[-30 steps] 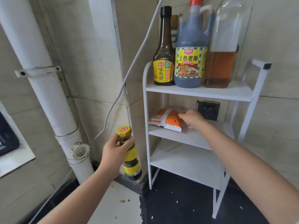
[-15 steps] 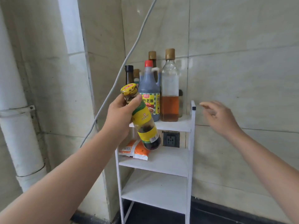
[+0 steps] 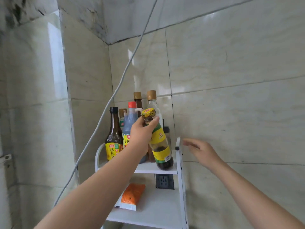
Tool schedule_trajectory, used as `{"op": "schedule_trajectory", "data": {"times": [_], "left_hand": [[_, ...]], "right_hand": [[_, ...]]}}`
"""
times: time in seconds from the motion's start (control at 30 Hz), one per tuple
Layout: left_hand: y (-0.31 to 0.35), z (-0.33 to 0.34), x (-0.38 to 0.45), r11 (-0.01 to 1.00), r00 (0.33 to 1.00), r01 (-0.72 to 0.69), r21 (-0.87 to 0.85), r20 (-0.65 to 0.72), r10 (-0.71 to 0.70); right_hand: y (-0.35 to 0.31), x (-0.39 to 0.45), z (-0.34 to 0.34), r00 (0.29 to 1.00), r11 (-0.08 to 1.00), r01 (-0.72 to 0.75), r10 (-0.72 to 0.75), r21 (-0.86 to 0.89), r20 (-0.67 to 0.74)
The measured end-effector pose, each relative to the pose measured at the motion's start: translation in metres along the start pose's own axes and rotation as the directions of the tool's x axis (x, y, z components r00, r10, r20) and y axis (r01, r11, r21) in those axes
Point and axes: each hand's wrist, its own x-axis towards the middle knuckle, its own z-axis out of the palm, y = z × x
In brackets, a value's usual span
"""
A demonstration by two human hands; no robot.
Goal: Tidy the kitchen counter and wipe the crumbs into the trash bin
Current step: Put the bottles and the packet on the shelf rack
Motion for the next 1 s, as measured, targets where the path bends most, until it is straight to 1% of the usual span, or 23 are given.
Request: {"op": "schedule_trajectory", "data": {"times": [0.07, 0.13, 0.2, 0.33, 0.4, 0.5, 0.6, 0.67, 0.73, 0.83, 1.0], "left_hand": [[-0.003, 0.000, 0.004, 1.000, 1.000, 0.005, 0.028, -0.004, -0.005], [-0.005, -0.001, 0.010, 0.999, 1.000, 0.013, 0.034, -0.007, -0.013], [-0.007, -0.003, 0.015, 0.999, 1.000, 0.016, 0.036, 0.005, -0.016], [-0.009, -0.010, 0.025, 0.996, 0.998, 0.025, 0.081, 0.055, -0.029], [-0.008, -0.016, 0.030, 0.991, 0.991, 0.052, 0.120, 0.114, -0.066], [-0.005, -0.024, 0.035, 0.982, 0.973, 0.100, 0.162, 0.191, -0.131], [-0.005, -0.027, 0.038, 0.976, 0.971, 0.104, 0.194, 0.191, -0.142], [-0.006, -0.028, 0.039, 0.977, 0.974, 0.096, 0.190, 0.183, -0.132], [-0.007, -0.028, 0.041, 0.977, 0.981, 0.085, 0.195, 0.158, -0.117], [-0.006, -0.026, 0.045, 0.967, 0.991, 0.070, 0.246, 0.097, -0.097], [-0.001, -0.020, 0.050, 0.940, 0.991, 0.103, 0.327, 0.050, -0.126]], "right_hand": [[-0.002, 0.015, -0.002, 0.998, 0.998, -0.040, 0.042, 0.044, -0.048], [-0.003, 0.038, -0.002, 0.998, 0.998, -0.054, 0.055, 0.032, -0.042], [-0.006, 0.063, 0.002, 0.999, 0.999, -0.045, 0.045, 0.004, 0.011], [-0.017, 0.107, 0.024, 0.986, 0.998, -0.023, 0.033, -0.065, 0.166], [-0.016, 0.124, 0.032, 0.977, 0.995, 0.002, 0.019, -0.096, 0.214], [-0.008, 0.143, 0.037, 0.969, 0.998, 0.005, 0.012, -0.069, 0.248], [0.001, 0.152, 0.041, 0.973, 0.999, -0.032, 0.028, 0.016, 0.228], [0.006, 0.152, 0.044, 0.981, 0.995, -0.068, 0.054, 0.069, 0.187], [0.010, 0.154, 0.046, 0.989, 0.997, -0.068, 0.063, 0.027, 0.134], [0.011, 0.153, 0.046, 0.991, 0.999, -0.040, 0.040, 0.002, 0.130], [0.015, 0.145, 0.038, 0.998, 0.999, 0.030, -0.029, -0.012, 0.056]]}}
